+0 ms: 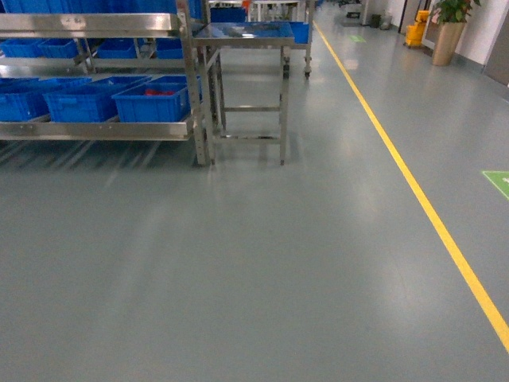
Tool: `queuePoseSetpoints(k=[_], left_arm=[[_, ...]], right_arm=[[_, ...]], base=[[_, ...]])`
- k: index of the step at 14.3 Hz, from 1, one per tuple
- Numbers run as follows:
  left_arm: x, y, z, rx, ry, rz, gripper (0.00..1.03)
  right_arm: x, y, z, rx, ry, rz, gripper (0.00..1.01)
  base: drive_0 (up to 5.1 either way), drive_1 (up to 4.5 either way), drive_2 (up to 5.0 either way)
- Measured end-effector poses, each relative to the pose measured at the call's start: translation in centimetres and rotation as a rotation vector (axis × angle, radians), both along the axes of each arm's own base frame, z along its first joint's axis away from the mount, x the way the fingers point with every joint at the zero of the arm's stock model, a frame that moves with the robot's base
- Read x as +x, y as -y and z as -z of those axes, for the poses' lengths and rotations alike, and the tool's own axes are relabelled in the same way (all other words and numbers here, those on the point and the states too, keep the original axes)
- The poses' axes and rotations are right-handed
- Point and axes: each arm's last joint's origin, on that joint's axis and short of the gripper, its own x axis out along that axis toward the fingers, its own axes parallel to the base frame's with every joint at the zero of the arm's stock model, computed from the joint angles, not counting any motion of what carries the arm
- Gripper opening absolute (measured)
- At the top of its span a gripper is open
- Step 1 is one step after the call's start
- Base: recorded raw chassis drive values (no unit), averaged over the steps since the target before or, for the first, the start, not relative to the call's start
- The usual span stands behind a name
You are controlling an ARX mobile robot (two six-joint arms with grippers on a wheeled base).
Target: Pick blue part to blue bin on bottom shelf
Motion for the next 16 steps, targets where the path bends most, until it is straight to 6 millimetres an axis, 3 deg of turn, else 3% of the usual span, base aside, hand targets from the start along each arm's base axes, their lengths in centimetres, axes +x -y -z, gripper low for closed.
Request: queuePoseSetpoints(k=[16], left_arm=[[0.00,0.00,0.01,0.001,-0.001,0.000,0.43]], right_arm=[[0.00,0.00,0.00,0.000,0.000,0.000,0.98]], base=[[0.0,4.30,-4.3]])
